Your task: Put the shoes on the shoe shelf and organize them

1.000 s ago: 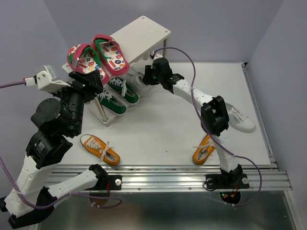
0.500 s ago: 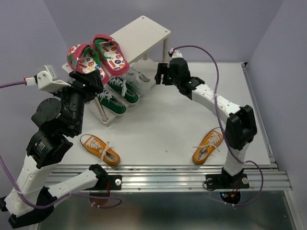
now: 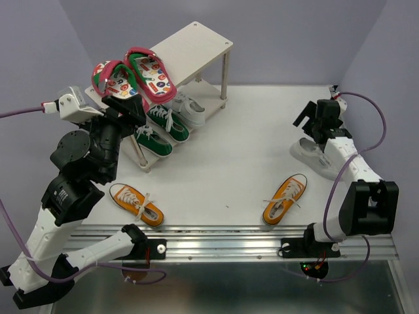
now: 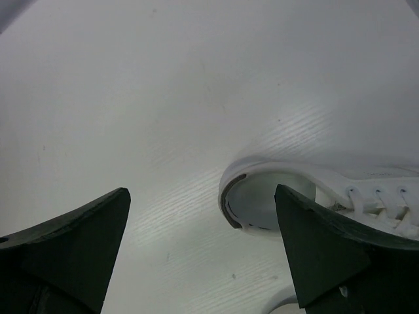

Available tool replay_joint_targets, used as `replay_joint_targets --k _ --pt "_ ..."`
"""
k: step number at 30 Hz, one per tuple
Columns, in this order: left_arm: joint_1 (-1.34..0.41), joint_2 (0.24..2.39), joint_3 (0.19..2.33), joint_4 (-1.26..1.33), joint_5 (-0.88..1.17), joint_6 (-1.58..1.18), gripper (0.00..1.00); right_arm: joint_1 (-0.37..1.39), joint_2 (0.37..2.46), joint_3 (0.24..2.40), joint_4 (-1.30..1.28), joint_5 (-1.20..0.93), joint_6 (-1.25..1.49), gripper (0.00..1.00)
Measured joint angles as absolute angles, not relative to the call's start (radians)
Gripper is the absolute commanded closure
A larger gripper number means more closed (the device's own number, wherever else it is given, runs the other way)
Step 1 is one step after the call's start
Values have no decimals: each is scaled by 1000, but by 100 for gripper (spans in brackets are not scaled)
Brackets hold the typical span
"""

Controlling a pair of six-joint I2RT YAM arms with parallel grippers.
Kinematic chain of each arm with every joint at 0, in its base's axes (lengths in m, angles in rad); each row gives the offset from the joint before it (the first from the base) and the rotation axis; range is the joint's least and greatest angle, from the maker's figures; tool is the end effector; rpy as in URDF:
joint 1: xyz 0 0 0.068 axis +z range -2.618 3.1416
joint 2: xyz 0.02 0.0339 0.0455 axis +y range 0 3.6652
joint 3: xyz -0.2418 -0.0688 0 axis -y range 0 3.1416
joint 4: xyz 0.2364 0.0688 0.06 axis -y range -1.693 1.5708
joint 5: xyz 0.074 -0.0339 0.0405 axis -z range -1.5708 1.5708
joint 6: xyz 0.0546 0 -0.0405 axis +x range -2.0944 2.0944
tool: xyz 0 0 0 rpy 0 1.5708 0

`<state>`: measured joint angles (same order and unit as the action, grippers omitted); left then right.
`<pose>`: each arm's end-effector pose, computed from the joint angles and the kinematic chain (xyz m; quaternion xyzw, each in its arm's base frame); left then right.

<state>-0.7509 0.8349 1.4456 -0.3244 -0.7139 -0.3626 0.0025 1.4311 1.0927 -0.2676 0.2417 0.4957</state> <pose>0.1176 -0.0609 0.5100 -0.1663 0.6047 -0.2188 0.7476 0.3337 -0.0122 0.2587 0.2689 0.8392 0.0100 0.4726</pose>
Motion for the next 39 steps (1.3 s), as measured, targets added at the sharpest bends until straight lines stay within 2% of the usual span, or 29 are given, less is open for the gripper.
replay_joint_targets --k 7,10,12,13,17,23,31,32,33,35,39 --pt "-751 839 1439 -320 -710 -361 19 -34 1487 1063 -287 179 522 8" --pt "-751 835 1435 -319 -710 -361 18 -34 1548 1063 -286 157 530 13" --pt "-751 833 1435 -319 -710 -361 18 -34 1588 1063 -286 151 532 25" --pt "-751 833 1435 -319 -710 -361 19 -34 1612 1063 -284 148 537 45" --pt "-751 833 1435 -319 -710 -361 19 -34 1655 1063 -277 122 522 99" --pt "-751 834 1435 -318 -710 -361 18 52 1653 1069 -252 69 448 99" --pt "-751 855 1435 -318 -707 -361 19 510 1658 1184 -287 -42 176 99" --pt "-751 856 1435 -318 -707 -361 19 579 1660 1198 -294 -61 146 96" --pt "-751 857 1435 -318 -707 -361 19 617 1662 1210 -307 -70 113 80" --pt "-751 861 1435 -318 -707 -361 18 711 1665 1223 -339 -96 56 57" --pt "-751 861 1435 -318 -707 -361 18 744 1672 1223 -437 -79 22 37"
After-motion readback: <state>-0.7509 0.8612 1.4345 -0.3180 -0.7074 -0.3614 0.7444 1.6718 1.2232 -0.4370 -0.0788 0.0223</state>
